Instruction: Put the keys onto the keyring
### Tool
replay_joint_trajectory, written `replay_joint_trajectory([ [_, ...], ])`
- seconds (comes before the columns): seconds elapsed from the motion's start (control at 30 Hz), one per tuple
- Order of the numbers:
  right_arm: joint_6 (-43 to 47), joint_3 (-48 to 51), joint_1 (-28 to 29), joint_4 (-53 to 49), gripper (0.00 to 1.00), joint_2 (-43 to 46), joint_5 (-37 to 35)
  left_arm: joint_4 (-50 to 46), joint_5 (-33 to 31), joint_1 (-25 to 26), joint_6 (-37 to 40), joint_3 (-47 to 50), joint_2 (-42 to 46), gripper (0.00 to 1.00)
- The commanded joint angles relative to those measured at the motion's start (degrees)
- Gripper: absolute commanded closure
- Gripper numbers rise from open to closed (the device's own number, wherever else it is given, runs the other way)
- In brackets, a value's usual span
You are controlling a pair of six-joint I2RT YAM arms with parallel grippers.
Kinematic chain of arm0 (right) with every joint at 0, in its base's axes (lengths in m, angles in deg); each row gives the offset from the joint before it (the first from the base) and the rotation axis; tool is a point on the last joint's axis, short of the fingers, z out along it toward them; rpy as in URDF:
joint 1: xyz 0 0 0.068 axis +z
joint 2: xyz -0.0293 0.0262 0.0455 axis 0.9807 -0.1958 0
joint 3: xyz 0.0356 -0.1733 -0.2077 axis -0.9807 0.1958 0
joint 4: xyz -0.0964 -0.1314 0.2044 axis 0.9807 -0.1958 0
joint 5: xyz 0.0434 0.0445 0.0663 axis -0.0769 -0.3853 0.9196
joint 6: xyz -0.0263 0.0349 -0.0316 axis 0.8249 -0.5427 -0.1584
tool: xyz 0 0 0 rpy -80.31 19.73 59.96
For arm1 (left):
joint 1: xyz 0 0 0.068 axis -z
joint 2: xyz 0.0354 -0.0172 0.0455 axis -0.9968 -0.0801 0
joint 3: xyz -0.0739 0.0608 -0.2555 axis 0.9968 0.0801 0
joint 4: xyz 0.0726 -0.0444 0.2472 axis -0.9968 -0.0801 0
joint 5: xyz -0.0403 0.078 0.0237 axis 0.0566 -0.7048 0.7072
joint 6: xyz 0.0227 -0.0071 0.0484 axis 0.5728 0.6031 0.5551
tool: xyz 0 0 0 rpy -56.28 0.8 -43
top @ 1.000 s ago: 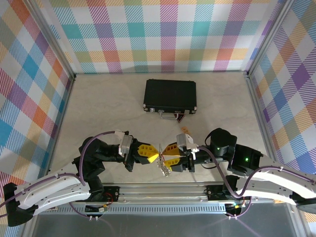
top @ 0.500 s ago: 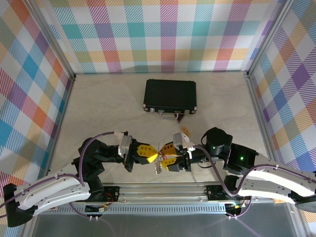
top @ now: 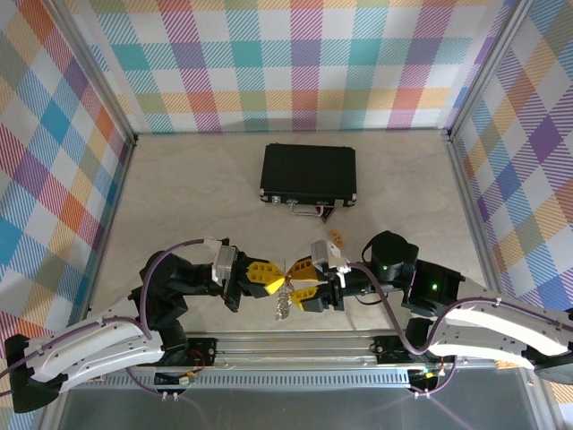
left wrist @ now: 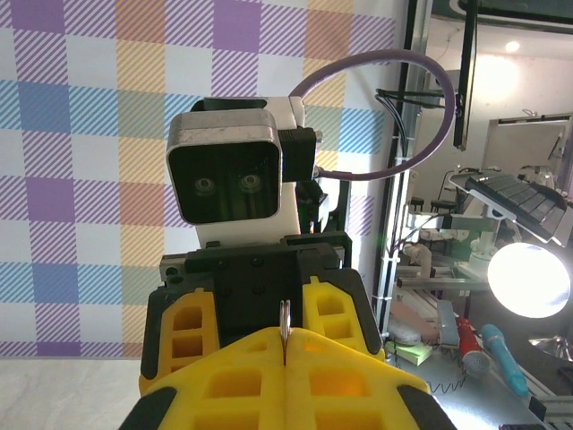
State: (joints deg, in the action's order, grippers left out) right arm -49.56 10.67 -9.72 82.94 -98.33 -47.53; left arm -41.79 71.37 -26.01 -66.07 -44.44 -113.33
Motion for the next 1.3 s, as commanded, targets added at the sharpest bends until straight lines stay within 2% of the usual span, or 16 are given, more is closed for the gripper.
replay_joint_trajectory([
  [0.0, -0.8, 0.5, 0.3, 2.3, 0.63, 0.2, 0.0, 1.6, -1.3, 0.1, -0.1, 0.7, 1.5, 1.0],
  [0.23, -0.7, 0.6, 0.2, 2.7, 0.84, 0.1, -0.4, 0.8, -1.5, 0.2, 0.4, 0.7, 1.9, 1.0],
  [0.53, 0.8, -0.8, 0.3, -0.2, 0.98, 0.1, -1.5, -3.7, -2.6, 0.1, 2.7, -0.5, 2.7, 1.0],
  [1.27, 2.8, -2.1, 0.3, -3.7, 1.0, 2.8, -5.3, -18.1, -3.6, 0.2, 7.7, -4.0, 3.3, 1.0],
])
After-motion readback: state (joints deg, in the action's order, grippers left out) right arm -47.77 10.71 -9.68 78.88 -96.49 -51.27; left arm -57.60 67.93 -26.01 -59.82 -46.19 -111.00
